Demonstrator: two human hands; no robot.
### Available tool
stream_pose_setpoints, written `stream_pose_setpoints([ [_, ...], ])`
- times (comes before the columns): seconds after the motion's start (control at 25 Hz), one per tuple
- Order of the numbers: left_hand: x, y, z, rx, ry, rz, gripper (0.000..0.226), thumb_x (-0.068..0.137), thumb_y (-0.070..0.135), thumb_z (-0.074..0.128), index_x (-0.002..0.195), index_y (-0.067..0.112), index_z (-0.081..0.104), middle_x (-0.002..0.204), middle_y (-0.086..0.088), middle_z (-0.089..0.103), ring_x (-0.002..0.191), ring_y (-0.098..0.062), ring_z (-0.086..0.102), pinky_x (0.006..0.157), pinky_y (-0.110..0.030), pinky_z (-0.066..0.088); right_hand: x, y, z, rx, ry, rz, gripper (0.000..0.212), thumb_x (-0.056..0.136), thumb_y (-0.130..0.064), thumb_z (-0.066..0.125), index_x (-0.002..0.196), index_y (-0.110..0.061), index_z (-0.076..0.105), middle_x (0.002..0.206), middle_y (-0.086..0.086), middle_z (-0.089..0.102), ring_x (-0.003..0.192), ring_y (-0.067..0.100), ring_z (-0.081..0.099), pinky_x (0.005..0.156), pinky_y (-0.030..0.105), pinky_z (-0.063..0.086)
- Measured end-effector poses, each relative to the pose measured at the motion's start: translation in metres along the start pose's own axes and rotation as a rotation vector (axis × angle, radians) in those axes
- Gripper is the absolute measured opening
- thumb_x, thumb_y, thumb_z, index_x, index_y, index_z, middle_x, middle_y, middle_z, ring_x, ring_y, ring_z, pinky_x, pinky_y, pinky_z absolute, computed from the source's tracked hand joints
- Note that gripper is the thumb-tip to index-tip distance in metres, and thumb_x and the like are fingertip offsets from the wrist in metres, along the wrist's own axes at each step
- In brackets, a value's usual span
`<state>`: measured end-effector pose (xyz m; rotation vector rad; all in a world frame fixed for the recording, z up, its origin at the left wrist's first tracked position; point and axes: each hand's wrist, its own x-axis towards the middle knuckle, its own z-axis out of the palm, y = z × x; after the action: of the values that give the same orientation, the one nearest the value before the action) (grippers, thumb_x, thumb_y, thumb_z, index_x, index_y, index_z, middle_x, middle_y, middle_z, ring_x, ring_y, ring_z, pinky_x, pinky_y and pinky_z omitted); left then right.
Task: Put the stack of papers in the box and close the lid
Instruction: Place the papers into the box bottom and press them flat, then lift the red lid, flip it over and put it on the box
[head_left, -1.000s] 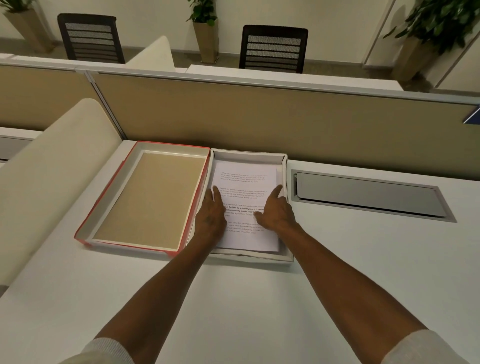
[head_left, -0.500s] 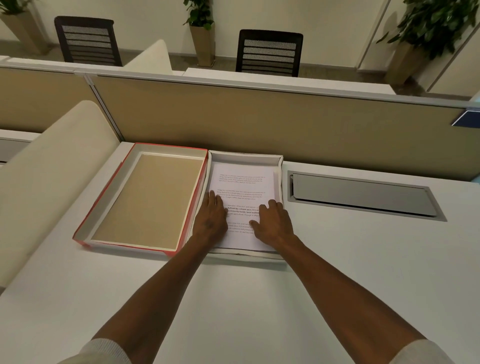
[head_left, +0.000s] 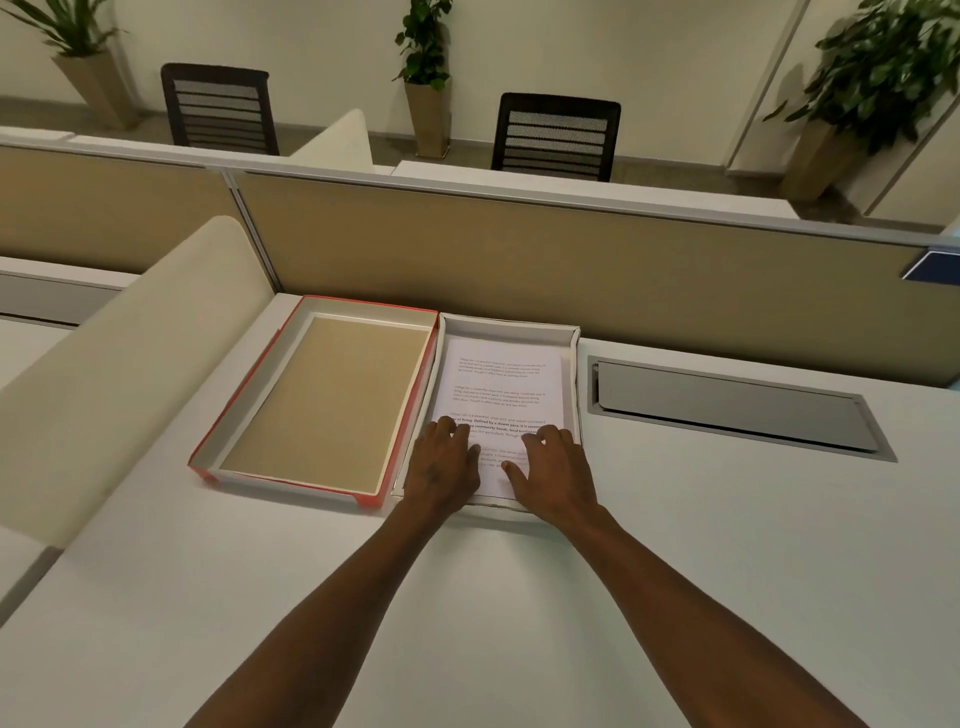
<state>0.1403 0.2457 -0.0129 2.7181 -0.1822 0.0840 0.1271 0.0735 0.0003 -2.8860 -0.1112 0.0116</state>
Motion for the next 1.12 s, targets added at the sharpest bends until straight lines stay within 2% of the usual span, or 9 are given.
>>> stream_pose_setpoints([
  [0.16, -0.038, -0.015, -0.019, -0.13, 0.141, -0.069, 0.038, 0.097, 0.028, 0.057, 0.13, 0.009, 0.062, 0.13, -0.011, 0.064, 0.121, -0.029, 0.056, 0.102, -0.041, 0.051, -0.019, -0.031, -0.003, 0.137, 0.038, -0.097, 0.057, 0.091, -0.051, 0.057, 0.135, -0.015, 0.058, 0.139, 0.006, 0.057, 0.125, 0.023, 0.051, 0.103, 0.035, 0.044],
  [0.32, -0.06, -0.065, -0.051, -0.203, 0.245, -0.286, 0.04, 0.097, 0.026, 0.06, 0.134, 0.013, 0.06, 0.139, -0.012, 0.059, 0.131, -0.029, 0.051, 0.105, -0.043, 0.049, -0.033, -0.08, 0.002, 0.185, 0.019, -0.234, 0.058, 0.093, -0.047, 0.054, 0.141, -0.015, 0.052, 0.144, 0.006, 0.052, 0.133, 0.024, 0.046, 0.108, 0.038, 0.04],
  [0.48, -0.066, -0.129, -0.094, -0.244, 0.326, -0.545, 0.048, 0.094, 0.026, 0.064, 0.139, 0.011, 0.055, 0.146, -0.019, 0.051, 0.137, -0.037, 0.046, 0.107, -0.05, 0.046, -0.037, -0.129, 0.018, 0.099, -0.11, -0.386, 0.067, 0.096, -0.046, 0.049, 0.154, -0.015, 0.033, 0.162, 0.008, 0.029, 0.151, 0.028, 0.02, 0.12, 0.046, 0.024],
  [0.64, -0.071, -0.195, -0.126, -0.322, 0.307, -0.789, 0.063, 0.091, 0.028, 0.066, 0.146, 0.004, 0.045, 0.147, -0.025, 0.046, 0.135, -0.045, 0.045, 0.109, -0.056, 0.044, -0.039, -0.155, 0.043, -0.048, -0.21, -0.424, 0.066, 0.099, -0.043, 0.045, 0.156, -0.016, 0.024, 0.167, 0.008, 0.013, 0.155, 0.029, 0.0, 0.122, 0.051, 0.012],
  [0.8, -0.068, -0.241, -0.134, -0.349, 0.202, -0.829, 0.073, 0.092, 0.031, 0.067, 0.151, 0.001, 0.036, 0.148, -0.029, 0.045, 0.136, -0.046, 0.045, 0.112, -0.055, 0.042, -0.038, -0.169, 0.063, -0.1, -0.209, -0.415, 0.057, 0.099, -0.031, 0.048, 0.152, -0.016, 0.032, 0.166, 0.012, 0.016, 0.154, 0.035, 0.004, 0.122, 0.052, 0.013],
  [0.96, -0.061, -0.247, -0.133, -0.384, 0.15, -0.831, 0.079, 0.094, 0.035, 0.065, 0.155, 0.0, 0.03, 0.155, -0.026, 0.041, 0.144, -0.042, 0.039, 0.118, -0.051, 0.036, -0.035, -0.17, 0.06, -0.073, -0.136, -0.364, 0.044, 0.096, -0.018, 0.051, 0.14, -0.019, 0.049, 0.161, 0.012, 0.029, 0.152, 0.034, 0.016, 0.121, 0.047, 0.018],
  [1.12, -0.055, -0.26, -0.133, -0.441, 0.173, -0.847, 0.067, 0.092, 0.035, 0.068, 0.146, 0.001, 0.047, 0.147, -0.021, 0.054, 0.138, -0.039, 0.049, 0.115, -0.046, 0.041, -0.034, -0.172, 0.061, -0.036, -0.112, -0.325, 0.042, 0.094, -0.013, 0.05, 0.134, -0.021, 0.057, 0.16, 0.011, 0.034, 0.151, 0.032, 0.02, 0.121, 0.044, 0.021],
])
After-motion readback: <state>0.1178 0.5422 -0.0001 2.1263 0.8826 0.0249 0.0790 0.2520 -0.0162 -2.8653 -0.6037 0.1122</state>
